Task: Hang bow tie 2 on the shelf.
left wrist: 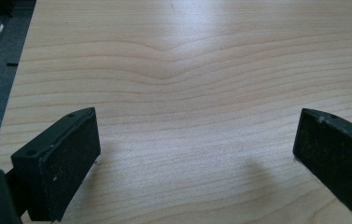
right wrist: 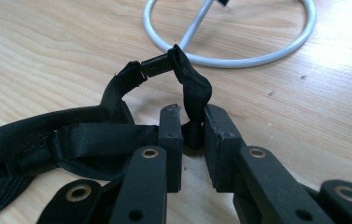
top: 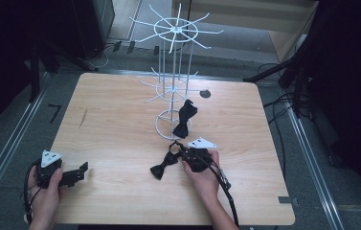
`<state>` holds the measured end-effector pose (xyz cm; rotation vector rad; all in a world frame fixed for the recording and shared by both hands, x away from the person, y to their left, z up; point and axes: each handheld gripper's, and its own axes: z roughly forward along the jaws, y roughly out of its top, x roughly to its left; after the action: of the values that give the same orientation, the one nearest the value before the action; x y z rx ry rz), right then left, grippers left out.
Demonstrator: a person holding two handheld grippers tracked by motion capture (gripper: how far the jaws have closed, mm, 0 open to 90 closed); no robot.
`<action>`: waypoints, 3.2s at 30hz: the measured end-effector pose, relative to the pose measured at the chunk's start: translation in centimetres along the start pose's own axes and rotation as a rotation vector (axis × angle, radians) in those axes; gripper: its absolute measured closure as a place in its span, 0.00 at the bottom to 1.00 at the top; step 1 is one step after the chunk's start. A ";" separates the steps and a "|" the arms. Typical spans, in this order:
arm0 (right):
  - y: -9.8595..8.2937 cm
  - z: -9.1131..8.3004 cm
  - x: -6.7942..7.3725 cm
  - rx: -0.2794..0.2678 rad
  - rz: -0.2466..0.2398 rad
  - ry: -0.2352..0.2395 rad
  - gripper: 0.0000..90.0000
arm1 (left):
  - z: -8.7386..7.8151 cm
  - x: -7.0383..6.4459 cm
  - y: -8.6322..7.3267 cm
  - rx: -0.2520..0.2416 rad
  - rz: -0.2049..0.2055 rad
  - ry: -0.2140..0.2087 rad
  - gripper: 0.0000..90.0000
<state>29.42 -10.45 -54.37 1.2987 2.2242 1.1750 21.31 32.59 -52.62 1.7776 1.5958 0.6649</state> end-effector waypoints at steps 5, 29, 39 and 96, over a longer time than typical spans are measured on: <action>0.2 -0.6 0.8 -0.029 -0.024 0.014 0.88 | 0.0 0.0 0.0 -0.001 0.000 0.000 0.01; 2.0 -4.0 3.9 -0.174 -0.097 0.088 0.88 | 0.0 0.0 0.0 -0.001 0.002 0.003 0.01; 2.9 -5.2 4.4 -0.224 -0.116 0.099 0.88 | 0.0 0.0 0.0 0.000 -0.001 0.003 0.01; 8.2 -10.0 4.9 -0.398 -0.134 0.087 0.88 | -0.6 -1.5 -0.1 -0.221 0.088 0.039 0.01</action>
<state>25.42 -9.26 -41.20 0.9412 1.9611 1.5460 20.60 31.20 -52.22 1.6867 1.4157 0.8871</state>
